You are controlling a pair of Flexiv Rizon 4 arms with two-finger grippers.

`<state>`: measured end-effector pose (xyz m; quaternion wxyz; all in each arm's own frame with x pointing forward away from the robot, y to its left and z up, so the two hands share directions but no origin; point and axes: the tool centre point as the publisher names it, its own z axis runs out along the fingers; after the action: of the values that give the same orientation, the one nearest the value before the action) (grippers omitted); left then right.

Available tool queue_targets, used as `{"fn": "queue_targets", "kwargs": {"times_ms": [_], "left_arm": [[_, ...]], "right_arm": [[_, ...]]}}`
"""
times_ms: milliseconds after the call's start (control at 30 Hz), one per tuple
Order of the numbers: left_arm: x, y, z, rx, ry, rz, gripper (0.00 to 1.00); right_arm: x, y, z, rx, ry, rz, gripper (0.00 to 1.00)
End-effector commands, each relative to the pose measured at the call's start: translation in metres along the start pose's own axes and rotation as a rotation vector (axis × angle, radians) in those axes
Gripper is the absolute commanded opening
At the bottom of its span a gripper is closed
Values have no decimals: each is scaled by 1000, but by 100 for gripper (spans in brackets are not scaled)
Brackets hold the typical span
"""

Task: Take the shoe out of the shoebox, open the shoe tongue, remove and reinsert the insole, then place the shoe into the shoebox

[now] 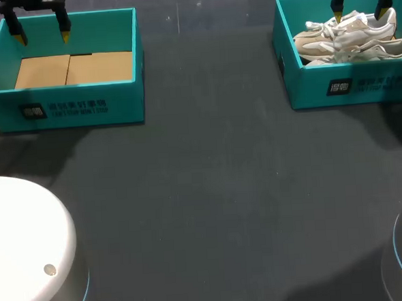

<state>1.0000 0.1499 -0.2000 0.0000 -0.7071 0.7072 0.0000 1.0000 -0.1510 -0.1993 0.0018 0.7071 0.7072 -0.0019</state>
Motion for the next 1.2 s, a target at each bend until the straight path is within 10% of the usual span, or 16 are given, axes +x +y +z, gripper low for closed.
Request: {"fn": "queue_targets", "kwargs": {"times_ms": [33, 1200], "left_arm": [[0, 0, 0, 0, 0, 0, 100], [0, 0, 0, 0, 0, 0, 100]], "right_arm": [[0, 0, 0, 0, 0, 0, 100], [-21, 11, 3, -3, -18, -9, 100]]}}
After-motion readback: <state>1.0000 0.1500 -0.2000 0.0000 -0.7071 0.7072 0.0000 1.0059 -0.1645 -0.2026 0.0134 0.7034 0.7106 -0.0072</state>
